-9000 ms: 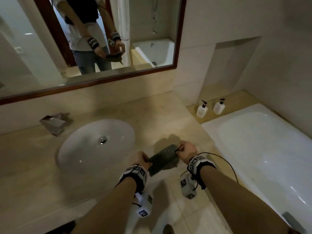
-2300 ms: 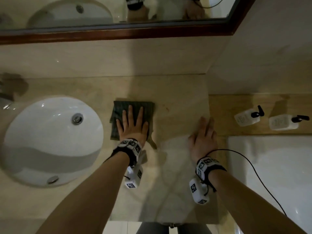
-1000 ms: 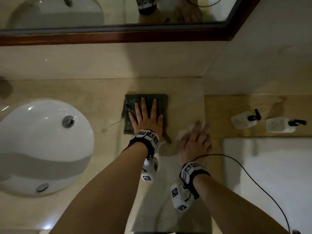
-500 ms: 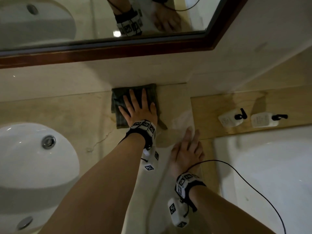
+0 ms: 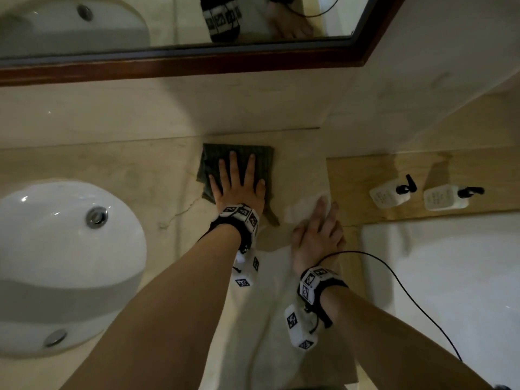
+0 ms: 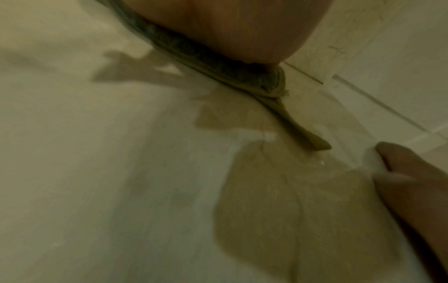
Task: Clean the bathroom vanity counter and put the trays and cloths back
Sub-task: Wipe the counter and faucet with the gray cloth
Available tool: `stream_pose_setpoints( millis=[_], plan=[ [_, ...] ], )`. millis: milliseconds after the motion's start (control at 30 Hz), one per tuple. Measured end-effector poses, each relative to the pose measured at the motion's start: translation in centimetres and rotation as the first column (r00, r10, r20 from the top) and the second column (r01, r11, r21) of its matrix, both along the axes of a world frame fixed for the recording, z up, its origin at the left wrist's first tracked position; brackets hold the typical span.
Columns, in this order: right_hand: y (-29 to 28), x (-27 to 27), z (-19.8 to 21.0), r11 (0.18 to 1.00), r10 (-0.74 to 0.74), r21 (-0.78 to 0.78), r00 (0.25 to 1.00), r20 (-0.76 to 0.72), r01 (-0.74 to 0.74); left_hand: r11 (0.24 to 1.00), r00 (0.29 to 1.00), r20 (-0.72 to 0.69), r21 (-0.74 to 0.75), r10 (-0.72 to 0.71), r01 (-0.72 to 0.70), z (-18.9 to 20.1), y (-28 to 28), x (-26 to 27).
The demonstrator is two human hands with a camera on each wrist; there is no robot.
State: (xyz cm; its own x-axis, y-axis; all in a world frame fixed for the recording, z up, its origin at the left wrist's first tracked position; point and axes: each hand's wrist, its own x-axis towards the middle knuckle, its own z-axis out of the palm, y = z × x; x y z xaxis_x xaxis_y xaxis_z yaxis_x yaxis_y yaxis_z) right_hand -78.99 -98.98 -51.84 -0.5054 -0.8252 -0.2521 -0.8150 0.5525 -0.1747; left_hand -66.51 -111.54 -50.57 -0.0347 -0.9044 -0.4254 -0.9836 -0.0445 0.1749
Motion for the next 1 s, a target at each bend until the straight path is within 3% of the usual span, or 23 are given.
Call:
stream_pose_setpoints(
  millis=[567,833,1000],
  plan=[
    [0.6,-0.2,-0.4,0.987,0.02,-0.159,1.0,0.006,-0.018,0.996,1.0,0.004,0.083,0.023,-0.023,0.7,18.3,2.5],
    [0.6,-0.2,-0.4,0.987,0.022,-0.157,1.0,0.012,-0.019,0.996,0.999,0.003,0.083,0.036,-0.036,0.8,18.5,2.3],
    [0.5,-0.3,-0.9,0.986,0.008,-0.167,1.0,0.024,-0.004,0.995,0.998,-0.004,0.08,0.061,-0.061,0.7,14.9,1.7]
  ],
)
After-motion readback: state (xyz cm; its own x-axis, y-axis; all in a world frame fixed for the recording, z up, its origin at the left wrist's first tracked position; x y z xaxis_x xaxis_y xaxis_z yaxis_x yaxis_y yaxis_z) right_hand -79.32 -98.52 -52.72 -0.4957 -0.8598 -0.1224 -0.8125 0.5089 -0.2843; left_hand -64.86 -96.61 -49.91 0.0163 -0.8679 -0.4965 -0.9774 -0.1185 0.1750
